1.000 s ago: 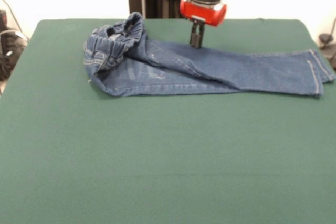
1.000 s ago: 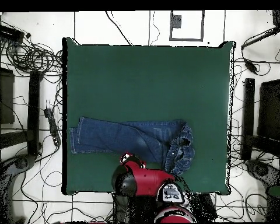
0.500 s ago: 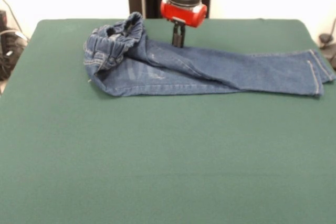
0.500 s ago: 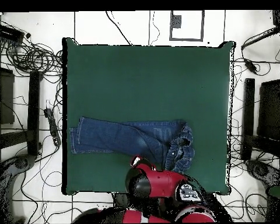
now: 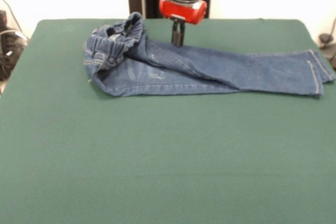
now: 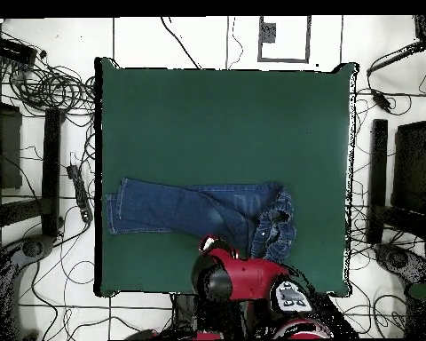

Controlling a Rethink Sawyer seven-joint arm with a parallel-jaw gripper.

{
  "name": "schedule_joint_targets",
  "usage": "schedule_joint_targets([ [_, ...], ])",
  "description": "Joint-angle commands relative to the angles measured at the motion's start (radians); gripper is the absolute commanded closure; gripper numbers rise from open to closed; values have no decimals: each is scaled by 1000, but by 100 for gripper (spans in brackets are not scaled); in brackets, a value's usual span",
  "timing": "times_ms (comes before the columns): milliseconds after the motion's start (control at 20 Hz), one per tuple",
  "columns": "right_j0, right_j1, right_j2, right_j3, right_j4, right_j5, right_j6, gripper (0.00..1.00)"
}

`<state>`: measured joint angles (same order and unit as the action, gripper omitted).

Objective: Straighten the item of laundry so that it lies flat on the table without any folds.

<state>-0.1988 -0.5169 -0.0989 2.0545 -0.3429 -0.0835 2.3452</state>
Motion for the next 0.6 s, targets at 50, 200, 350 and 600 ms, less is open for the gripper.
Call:
schedule_joint_targets([
  [50, -25, -36, 117, -84, -28, 133, -25, 100],
  [200, -83, -50, 146, -98, -66, 170, -73, 100],
  [350, -140, -54, 197, -108, -93, 211, -104, 100],
  [600, -134, -51, 194, -141, -113, 226, -84, 100],
])
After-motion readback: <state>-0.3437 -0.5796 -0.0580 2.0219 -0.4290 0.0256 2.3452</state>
